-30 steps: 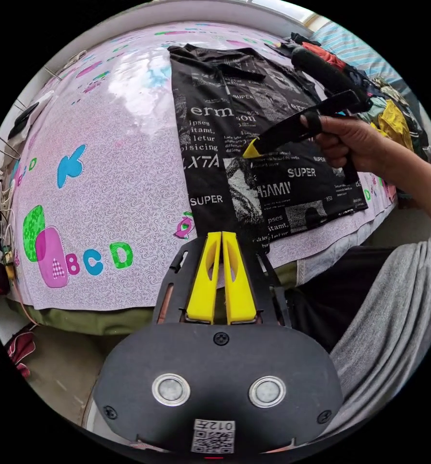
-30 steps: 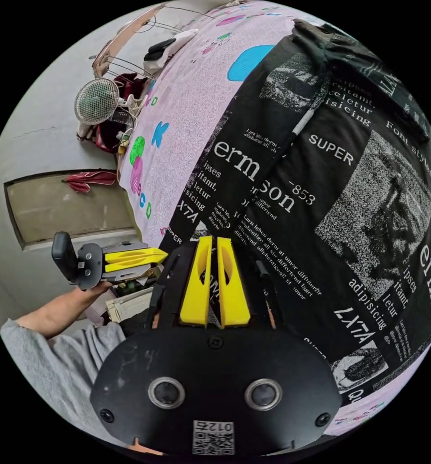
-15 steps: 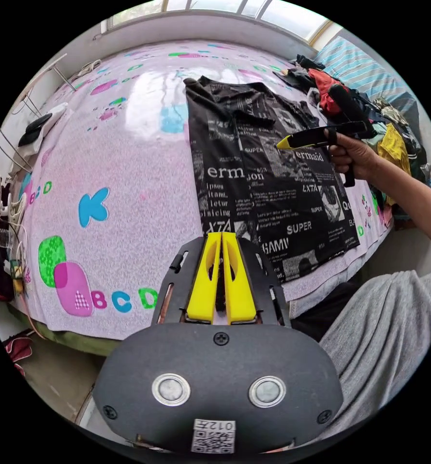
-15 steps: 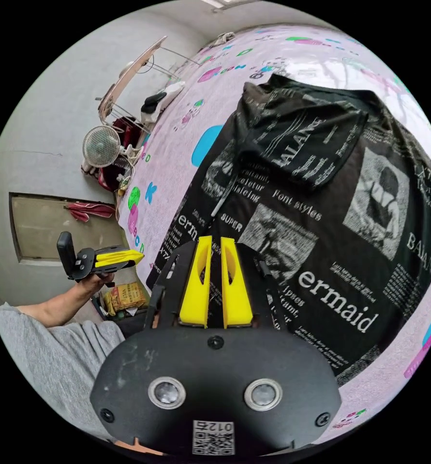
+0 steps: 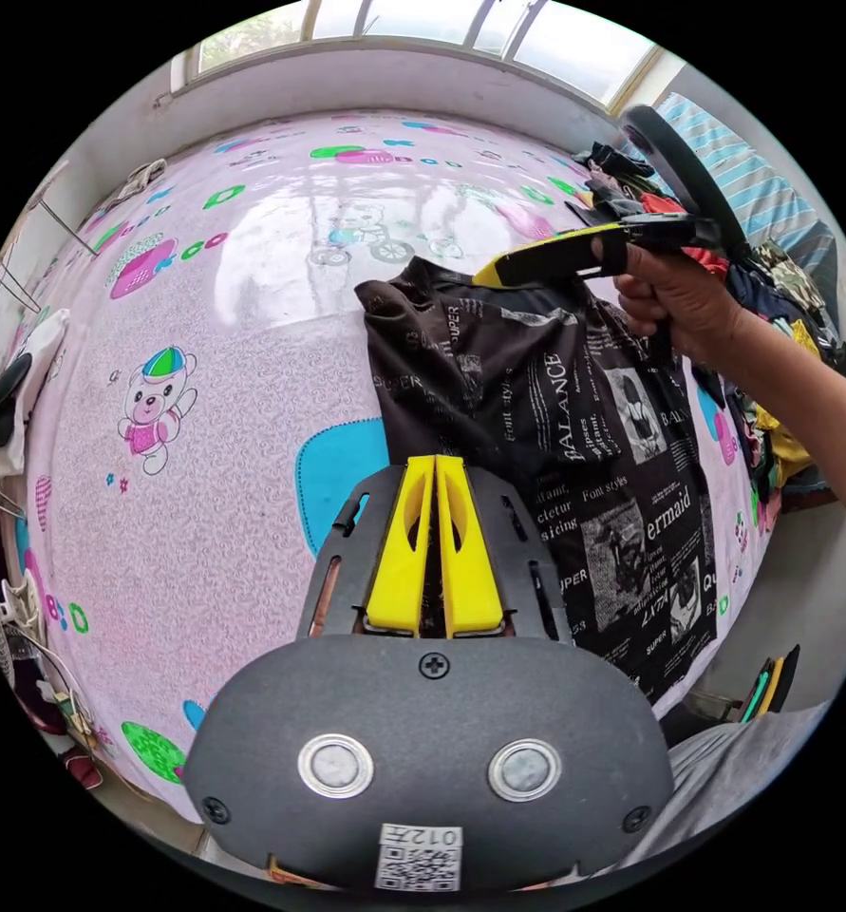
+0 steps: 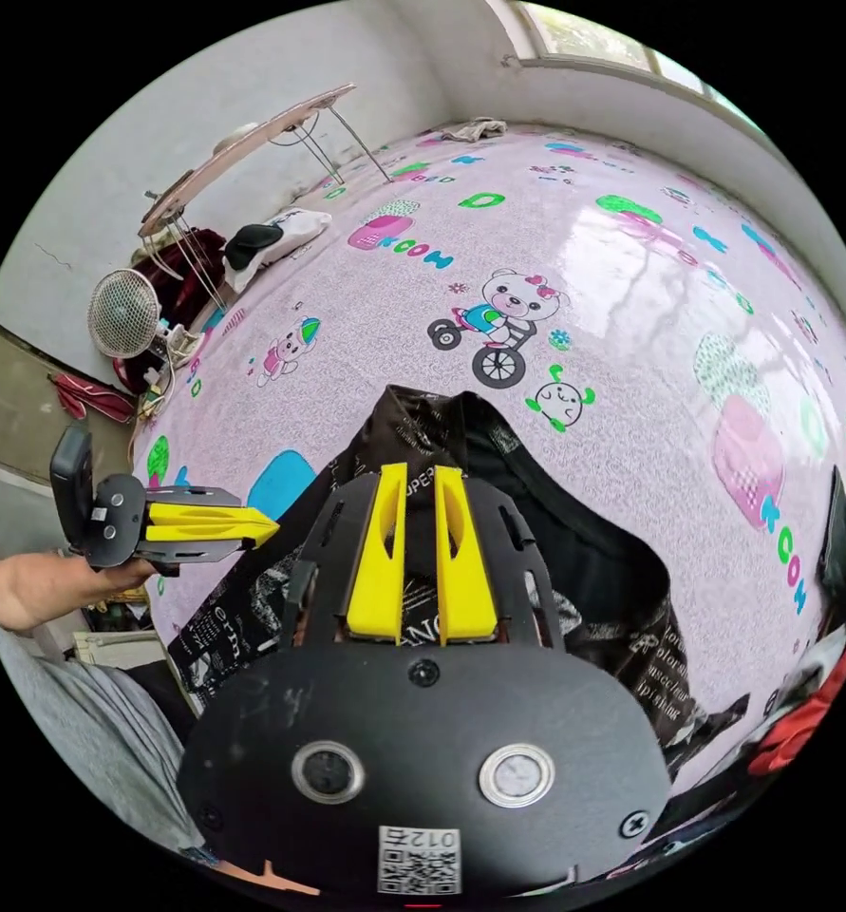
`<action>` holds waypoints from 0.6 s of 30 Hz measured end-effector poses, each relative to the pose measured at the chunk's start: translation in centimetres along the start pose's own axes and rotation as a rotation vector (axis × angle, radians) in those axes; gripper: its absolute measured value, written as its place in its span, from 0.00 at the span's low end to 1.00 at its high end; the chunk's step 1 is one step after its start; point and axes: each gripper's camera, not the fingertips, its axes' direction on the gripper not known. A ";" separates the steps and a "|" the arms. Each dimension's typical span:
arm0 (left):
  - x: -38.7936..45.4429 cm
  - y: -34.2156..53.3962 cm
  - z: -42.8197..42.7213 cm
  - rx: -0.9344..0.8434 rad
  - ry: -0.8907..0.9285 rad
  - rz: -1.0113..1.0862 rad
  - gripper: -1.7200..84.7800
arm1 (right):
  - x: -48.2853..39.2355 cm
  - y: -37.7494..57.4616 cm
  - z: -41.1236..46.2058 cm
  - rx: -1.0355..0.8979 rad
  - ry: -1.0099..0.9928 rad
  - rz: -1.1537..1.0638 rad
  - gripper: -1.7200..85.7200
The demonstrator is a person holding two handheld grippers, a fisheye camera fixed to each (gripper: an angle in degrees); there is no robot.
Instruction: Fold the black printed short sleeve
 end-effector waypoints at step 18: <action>1.3 -3.4 -1.5 -0.031 -0.004 -0.047 0.03 | -2.2 -9.5 10.3 -0.029 0.045 -0.030 0.02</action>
